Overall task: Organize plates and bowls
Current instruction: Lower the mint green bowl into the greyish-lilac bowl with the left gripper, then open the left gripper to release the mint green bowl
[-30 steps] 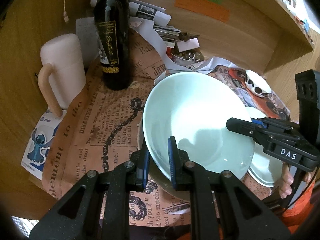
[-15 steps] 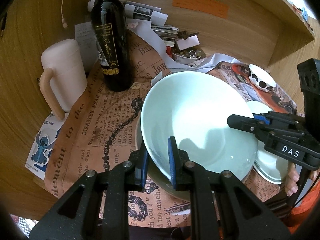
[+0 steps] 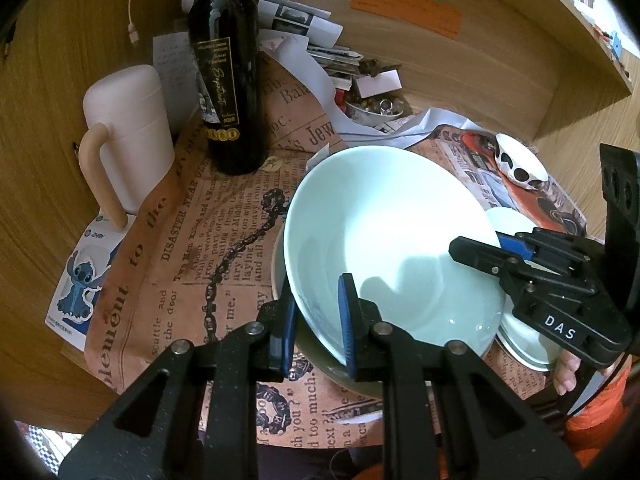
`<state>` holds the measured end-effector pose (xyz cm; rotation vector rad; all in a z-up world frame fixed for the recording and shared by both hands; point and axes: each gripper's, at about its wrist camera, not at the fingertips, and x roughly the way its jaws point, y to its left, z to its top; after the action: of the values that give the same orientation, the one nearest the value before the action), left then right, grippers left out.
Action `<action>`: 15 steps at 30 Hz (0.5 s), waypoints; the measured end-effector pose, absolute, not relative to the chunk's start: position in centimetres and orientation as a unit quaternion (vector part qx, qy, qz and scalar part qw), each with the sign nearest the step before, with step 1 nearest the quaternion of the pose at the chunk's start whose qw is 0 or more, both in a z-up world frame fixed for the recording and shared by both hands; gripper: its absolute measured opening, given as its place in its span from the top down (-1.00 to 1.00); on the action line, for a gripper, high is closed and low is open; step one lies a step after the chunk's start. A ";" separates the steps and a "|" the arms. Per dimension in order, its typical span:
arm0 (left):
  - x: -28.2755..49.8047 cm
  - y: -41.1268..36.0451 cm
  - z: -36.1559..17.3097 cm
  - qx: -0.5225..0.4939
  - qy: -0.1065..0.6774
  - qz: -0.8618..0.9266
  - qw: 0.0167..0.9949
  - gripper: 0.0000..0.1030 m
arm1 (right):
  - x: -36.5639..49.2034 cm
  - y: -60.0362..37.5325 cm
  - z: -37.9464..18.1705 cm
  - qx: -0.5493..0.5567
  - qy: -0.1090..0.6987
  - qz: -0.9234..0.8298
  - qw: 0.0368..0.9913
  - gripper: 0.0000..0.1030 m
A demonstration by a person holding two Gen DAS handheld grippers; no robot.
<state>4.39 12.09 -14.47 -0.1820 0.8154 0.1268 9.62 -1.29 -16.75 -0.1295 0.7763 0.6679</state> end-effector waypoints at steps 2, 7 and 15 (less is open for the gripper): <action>4.4 12.1 -14.4 -0.090 0.399 0.060 0.911 0.63 | 9.8 -1.4 -16.7 -0.059 0.371 0.322 0.869 0.65; 4.5 11.6 -14.1 -0.069 0.406 0.066 0.909 0.63 | 9.8 -1.4 -16.8 -0.063 0.372 0.322 0.868 0.65; 4.1 10.8 -13.7 -0.010 0.391 0.115 0.913 0.44 | 9.6 -1.0 -17.0 -0.079 0.365 0.318 0.871 0.65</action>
<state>4.12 10.79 -13.74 -0.0210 0.8051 0.2374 9.64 -1.02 -16.96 -0.1647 0.7633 0.6642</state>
